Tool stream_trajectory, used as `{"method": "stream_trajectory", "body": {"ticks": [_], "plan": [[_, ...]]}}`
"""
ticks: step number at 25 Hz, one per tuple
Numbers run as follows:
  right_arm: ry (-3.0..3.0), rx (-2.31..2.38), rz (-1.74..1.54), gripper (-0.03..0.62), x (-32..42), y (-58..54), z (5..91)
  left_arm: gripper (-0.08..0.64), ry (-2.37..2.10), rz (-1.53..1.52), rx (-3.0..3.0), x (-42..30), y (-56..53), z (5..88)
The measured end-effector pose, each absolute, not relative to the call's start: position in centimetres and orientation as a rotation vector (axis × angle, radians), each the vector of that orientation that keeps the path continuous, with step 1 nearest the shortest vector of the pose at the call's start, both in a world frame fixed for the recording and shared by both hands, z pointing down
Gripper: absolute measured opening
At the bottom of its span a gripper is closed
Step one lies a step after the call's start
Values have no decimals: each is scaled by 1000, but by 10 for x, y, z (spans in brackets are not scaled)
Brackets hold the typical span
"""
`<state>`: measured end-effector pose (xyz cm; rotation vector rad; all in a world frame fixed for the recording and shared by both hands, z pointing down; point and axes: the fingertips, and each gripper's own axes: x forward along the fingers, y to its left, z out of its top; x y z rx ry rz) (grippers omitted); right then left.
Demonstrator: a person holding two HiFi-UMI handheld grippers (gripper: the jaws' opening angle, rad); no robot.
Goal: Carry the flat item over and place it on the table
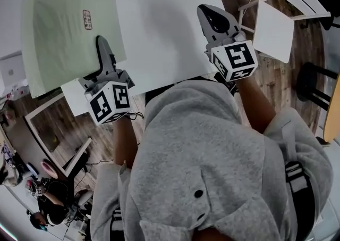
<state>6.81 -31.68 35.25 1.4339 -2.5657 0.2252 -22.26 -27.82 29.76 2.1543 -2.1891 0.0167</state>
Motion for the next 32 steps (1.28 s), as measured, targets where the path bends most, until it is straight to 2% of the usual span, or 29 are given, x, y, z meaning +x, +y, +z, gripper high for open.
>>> {"method": "stream_trajectory", "body": {"ticks": [32], "plan": [[-2411, 1473, 321, 28, 59, -347, 385, 273, -2145, 105, 2159, -263, -358, 353]]}}
